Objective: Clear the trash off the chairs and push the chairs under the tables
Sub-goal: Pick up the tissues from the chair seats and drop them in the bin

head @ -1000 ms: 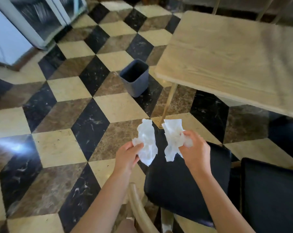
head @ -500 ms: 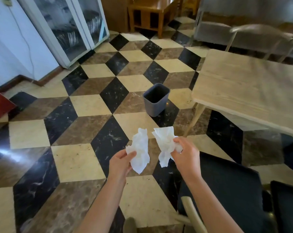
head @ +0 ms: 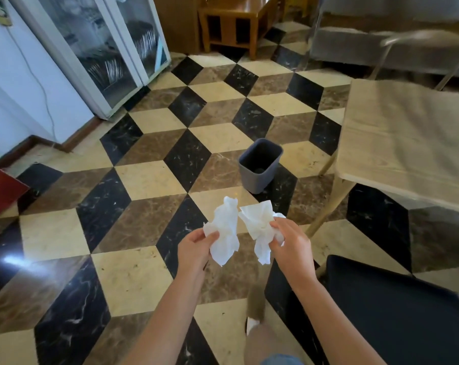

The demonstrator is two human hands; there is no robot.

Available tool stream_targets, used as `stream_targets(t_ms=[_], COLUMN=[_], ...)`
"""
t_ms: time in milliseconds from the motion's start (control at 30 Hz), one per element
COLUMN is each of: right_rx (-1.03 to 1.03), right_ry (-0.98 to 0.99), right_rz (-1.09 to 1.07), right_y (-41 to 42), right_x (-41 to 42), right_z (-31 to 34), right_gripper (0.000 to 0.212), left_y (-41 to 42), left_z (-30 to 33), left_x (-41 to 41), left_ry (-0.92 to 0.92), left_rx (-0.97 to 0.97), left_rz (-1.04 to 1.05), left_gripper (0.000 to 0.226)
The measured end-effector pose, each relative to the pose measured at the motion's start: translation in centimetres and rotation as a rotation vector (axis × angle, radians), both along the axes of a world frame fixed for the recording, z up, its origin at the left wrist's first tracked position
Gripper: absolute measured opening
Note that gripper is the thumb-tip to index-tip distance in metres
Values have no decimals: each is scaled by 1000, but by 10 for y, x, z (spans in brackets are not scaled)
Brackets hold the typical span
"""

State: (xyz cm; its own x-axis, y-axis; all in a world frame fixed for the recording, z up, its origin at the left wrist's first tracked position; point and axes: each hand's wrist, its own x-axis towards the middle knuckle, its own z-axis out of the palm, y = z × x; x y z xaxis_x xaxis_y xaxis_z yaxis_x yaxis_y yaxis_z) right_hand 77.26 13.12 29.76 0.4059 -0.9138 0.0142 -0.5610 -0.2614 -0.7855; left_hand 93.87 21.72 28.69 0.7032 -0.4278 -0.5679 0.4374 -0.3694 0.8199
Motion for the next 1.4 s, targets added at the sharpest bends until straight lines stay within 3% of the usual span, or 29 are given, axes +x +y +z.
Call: stream_targets(t_ms=[300, 467, 700, 867, 1000, 1100, 1167, 1300, 1400], right_rx=[101, 236, 361, 430, 499, 561, 591, 664, 718], right_ry=[-31, 42, 79, 113, 100, 88, 99, 127, 157], right_rz=[-4, -72, -187, -337, -422, -481, -507, -533, -540], right_y=[-168, -251, -351, -426, -482, -528, -554, -596, -617], right_x=[73, 104, 160, 207, 238, 261, 272, 292, 302], right_z=[-7, -10, -42, -66, -85, -118, -152, -243, -316], right_gripper=[25, 33, 33, 34, 27, 28, 32, 33, 33], left_y=[-166, -241, -352, -441, -510, -563, -591, -634, -658], left_z=[-6, -11, -35, -69, -90, -123, -155, -248, -325], left_x=[81, 115, 170, 227, 259, 277, 282, 282, 280], left_ry=[-13, -13, -30, 45, -3, -12, 12, 46, 45], left_rx=[25, 70, 135, 178, 227, 249, 259, 327, 380], left_rz=[-10, -32, -146, -266, -338, -355, -365, -398, -412], left_gripper=[31, 17, 25, 11, 19, 20, 9, 26, 27])
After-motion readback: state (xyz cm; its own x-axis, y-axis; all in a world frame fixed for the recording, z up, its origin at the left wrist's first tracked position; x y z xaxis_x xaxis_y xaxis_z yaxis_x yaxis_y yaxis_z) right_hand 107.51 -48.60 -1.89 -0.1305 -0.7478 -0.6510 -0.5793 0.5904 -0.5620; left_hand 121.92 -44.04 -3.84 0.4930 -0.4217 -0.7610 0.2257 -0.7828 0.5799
